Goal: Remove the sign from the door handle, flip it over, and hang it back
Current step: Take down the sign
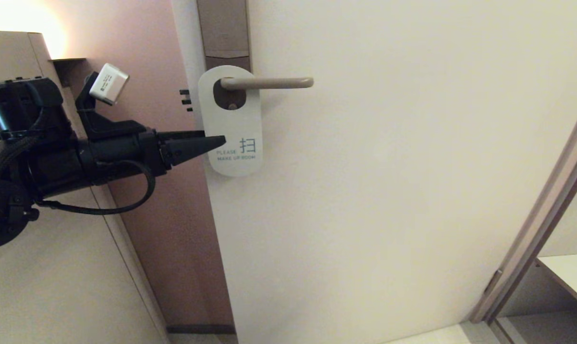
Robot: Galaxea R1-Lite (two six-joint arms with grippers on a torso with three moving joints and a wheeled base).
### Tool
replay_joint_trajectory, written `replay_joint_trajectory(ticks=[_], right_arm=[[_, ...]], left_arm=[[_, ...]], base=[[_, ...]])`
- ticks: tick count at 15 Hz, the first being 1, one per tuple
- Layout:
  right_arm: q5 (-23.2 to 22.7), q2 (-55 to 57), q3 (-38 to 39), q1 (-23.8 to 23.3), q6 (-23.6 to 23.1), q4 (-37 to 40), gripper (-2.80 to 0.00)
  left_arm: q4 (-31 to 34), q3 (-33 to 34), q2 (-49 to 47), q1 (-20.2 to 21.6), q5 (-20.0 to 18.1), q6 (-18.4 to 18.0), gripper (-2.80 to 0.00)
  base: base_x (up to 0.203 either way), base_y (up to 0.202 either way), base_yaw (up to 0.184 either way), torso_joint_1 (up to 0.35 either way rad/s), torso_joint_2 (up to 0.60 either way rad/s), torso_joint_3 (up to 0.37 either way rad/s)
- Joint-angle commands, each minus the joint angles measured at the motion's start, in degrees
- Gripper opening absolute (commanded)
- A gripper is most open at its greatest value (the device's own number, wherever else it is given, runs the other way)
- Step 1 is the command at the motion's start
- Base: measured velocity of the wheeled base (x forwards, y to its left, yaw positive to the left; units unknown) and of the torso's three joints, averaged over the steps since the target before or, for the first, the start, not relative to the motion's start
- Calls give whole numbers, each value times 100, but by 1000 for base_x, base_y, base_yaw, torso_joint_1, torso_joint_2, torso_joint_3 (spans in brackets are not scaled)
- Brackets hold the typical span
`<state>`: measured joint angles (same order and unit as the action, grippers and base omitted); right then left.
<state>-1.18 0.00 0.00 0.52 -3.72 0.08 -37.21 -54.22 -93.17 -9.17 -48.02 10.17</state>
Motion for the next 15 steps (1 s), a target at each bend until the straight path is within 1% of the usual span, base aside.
replay_joint_trajectory(ticks=[1, 4, 15], right_arm=[[-5, 2, 0, 0, -6, 1, -280], [-5, 0, 0, 9, -6, 1, -280], [-5, 1, 0, 2, -6, 1, -280]], left_arm=[[-24, -25, -71, -68, -23, 12, 0], [-24, -79, -175, -168, -23, 11, 0], [-41, -615, -651, -481, -49, 15, 0]], base=[[0, 0, 0, 0, 0, 0], [0, 0, 0, 0, 0, 0], [0, 0, 0, 0, 0, 0]])
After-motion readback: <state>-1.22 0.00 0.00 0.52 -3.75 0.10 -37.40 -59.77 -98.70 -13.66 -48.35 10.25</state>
